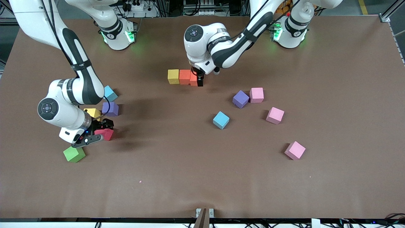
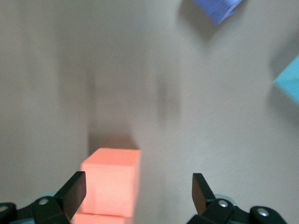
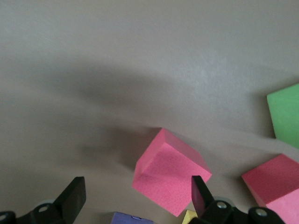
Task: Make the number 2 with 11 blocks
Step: 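Grasp the red cube with the right gripper while the left gripper grasps cyan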
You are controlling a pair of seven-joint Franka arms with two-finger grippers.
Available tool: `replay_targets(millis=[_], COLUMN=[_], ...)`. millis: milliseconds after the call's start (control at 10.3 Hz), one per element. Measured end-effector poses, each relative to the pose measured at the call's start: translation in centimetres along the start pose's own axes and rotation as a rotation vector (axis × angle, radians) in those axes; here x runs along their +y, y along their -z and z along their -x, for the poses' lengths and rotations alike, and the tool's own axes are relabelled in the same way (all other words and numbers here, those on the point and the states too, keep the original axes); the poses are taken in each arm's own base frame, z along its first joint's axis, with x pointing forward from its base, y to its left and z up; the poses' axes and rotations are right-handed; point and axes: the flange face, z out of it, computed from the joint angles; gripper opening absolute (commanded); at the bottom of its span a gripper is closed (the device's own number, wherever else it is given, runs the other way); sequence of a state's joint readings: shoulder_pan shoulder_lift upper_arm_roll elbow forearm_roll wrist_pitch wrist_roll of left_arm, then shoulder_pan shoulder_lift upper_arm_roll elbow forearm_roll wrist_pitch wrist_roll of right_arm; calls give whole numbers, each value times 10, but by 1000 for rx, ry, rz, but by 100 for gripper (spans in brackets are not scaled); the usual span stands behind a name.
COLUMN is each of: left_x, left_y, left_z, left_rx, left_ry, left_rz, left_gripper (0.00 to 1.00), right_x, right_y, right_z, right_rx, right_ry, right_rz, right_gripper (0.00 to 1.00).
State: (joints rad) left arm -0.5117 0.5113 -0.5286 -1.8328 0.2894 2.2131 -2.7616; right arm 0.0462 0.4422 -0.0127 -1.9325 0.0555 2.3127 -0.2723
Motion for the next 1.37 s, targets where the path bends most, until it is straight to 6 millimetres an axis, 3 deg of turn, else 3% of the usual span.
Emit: replay_targets(millis=[390, 585, 1170, 1365], left_x=[89, 127, 167, 184], left_y=[20, 29, 1, -8], left_z=[-60, -81, -104, -110], left_rx=[-19, -37, -57, -85], left_ry=[39, -63, -493, -545], left_rz=[37, 53, 42, 55], left_gripper=[100, 100, 100, 100], right_x=[26, 38, 39, 39], right_y=[-7, -1, -1, -2], right_z=[5, 4, 3, 3], right_rx=[18, 62, 66, 64], right_ry=[-267, -353, -504, -517], right_rz=[-74, -60, -62, -62], right_gripper=[100, 100, 100, 100])
